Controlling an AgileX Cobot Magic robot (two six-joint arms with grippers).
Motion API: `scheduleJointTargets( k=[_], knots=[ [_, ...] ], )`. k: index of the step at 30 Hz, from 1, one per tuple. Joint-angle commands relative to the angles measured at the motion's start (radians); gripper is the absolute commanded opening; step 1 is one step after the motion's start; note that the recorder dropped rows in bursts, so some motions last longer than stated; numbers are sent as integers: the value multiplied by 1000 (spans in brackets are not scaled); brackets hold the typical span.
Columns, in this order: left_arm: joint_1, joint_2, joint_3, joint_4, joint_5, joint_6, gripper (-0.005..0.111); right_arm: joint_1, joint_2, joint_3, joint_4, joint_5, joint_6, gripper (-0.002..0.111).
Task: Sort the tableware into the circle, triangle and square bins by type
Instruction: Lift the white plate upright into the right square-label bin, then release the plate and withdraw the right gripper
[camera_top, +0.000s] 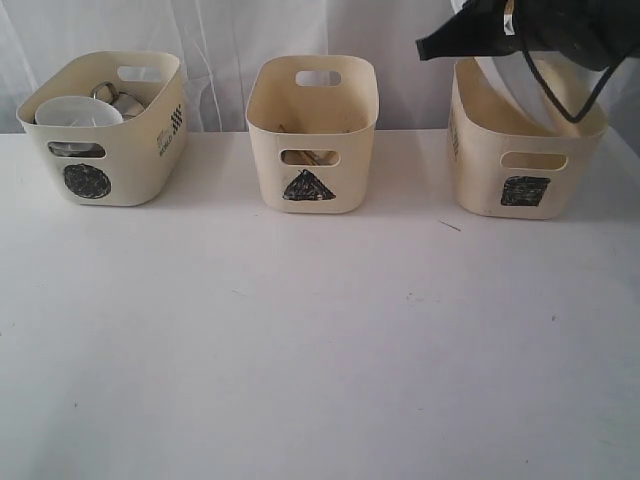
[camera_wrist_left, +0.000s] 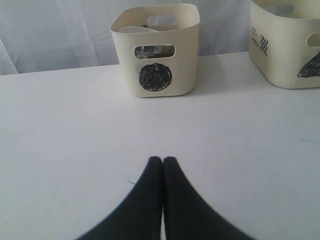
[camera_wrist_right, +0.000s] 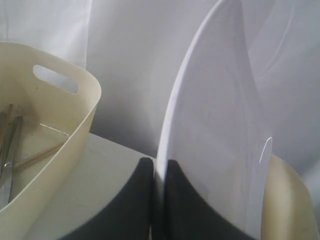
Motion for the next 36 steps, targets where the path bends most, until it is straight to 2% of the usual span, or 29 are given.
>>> scheduleJointTargets(
  k=[1,5,15,21,23,29,36],
  knots=[
    [-6,-4,3,-12,-2,-1,0,-6,12,-18,-4,-38,-19,0],
    [-6,-4,3,-12,-2,-1,0,-6,26,-18,0,-33,-19,0],
    [-6,-4,3,-12,-2,-1,0,1,28,-18,40,113,-19,0],
    [-6,-4,3,-12,-2,-1,0,10,28,-18,68,122,-19,0],
    [-6,-4,3,-12,-2,-1,0,10,22,-18,70,122,-19,4],
    [-6,-4,3,-12,-2,-1,0,10,-20,-18,70,75,-26,36],
    [-6,-4,3,-12,-2,-1,0,10,-134,28,70,69,-28,30]
  ],
)
